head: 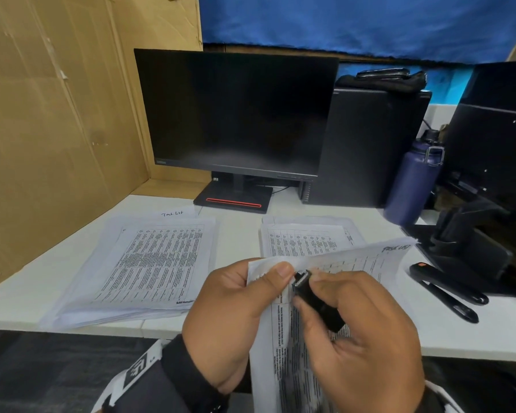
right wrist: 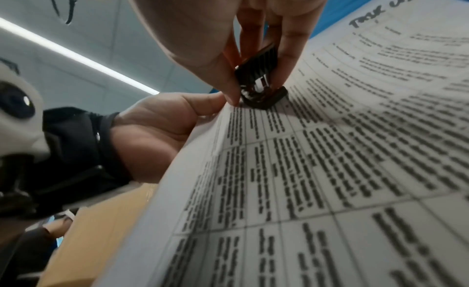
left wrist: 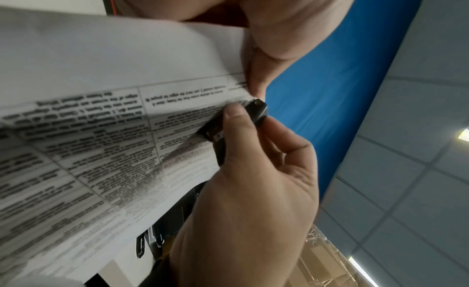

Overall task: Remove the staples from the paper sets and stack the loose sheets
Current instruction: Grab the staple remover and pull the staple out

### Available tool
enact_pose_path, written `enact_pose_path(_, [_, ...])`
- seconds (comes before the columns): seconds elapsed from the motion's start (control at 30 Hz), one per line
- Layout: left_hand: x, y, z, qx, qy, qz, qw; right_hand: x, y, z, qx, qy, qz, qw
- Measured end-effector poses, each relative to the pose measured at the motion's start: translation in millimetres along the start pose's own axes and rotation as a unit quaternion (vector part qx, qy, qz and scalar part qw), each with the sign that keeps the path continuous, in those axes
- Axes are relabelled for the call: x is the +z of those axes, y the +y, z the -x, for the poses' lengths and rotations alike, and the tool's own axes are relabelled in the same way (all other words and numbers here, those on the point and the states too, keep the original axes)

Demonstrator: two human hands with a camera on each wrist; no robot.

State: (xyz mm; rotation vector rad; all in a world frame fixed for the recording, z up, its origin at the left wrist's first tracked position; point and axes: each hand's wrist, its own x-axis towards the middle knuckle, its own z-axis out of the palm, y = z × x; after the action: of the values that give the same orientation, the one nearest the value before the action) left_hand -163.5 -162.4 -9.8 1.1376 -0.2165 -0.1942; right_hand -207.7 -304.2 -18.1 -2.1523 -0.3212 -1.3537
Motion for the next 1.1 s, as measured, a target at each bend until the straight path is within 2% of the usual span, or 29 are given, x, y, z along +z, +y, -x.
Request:
enact_pose_path(0.13, [-1.2,-5.9,-1.7,0.003,0.022,-0.009,1.000,2.0,2.5,1.1,-0.026,-0.006,0.041,0.999])
enact_pose_path(0.23, [-1.9,-7.9,-2.1,-0.003,0.027,-0.010,1.000,3.3,1.0,1.9,0.005,-0.009,0.009,1.000])
enact_pose_path(0.33, [-3.2,-9.6,-3.2,0.009,0.032,-0.031,0.999,3.3,-3.3,2.3,0.125,-0.018,-0.057,0.990])
enact_pose_path(0.43, [-4.6,-9.8,-4.3,0.029,0.032,-0.066,0.997,3.3,-4.8,0.4,0.262,-0.048,-0.136,0.954])
enact_pose_path(0.53, [-6.3,-5.7,-5.3,0.044,0.029,-0.086,0.995,3.4,-3.1,-6.0,0.325,-0.082,-0.228,0.914])
enact_pose_path(0.63, [-9.2,-2.4,-7.6,0.049,0.031,-0.086,0.995,1.4,0.3,-12.7,0.333,-0.099,-0.297,0.889])
enact_pose_path(0.8, [-13.0,-2.8,-10.8,0.038,0.033,-0.070,0.996,-4.6,5.4,-19.5,0.303,-0.148,-0.309,0.889])
enact_pose_path(0.9, [-14.7,-3.6,-12.6,0.023,0.033,-0.063,0.997,-5.2,9.4,-21.2,0.310,-0.164,-0.318,0.881])
enact_pose_path(1.1, [-18.2,-7.2,-15.1,-0.036,0.036,-0.034,0.998,1.5,17.1,-19.3,0.383,-0.182,-0.371,0.826])
